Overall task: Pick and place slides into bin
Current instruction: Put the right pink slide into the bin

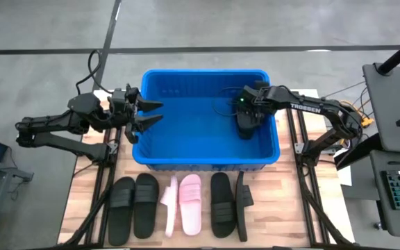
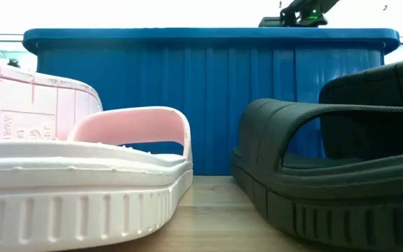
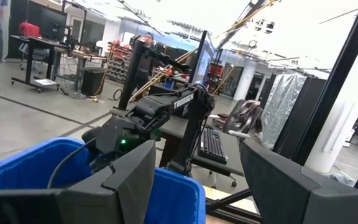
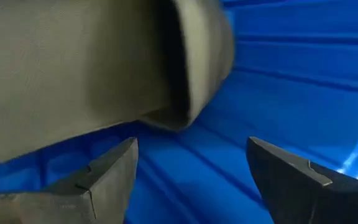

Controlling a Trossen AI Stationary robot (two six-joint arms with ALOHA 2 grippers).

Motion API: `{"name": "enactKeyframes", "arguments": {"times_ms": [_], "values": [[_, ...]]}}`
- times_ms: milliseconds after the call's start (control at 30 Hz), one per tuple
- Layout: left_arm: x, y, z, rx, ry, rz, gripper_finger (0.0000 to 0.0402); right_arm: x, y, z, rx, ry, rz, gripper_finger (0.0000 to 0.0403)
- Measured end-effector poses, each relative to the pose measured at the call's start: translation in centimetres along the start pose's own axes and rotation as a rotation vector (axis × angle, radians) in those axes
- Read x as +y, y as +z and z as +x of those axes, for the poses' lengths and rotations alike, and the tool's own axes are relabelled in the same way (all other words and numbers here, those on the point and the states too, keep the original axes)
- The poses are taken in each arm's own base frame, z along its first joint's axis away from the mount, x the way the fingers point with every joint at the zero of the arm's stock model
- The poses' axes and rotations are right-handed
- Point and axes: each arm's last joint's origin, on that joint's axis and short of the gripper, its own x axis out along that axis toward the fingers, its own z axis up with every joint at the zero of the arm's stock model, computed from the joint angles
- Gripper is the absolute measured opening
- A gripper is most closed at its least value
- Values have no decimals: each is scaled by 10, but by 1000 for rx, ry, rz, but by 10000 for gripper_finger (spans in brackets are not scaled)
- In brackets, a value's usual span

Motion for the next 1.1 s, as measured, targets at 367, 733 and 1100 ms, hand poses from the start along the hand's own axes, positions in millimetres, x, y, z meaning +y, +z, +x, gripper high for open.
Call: {"name": "enactKeyframes", "arguments": {"times_ms": [367,733,1100], "values": [[0,1,0,-10,-3,-2,222,-2,-7,-17,-39,60,218,283],[0,-1,3,-1,-1,0,222,-16,-26,-118,-847,394,647,252],[-2,-11,19,50,-63,5,222,2,-56,-185,-1285,643,719,237]]}}
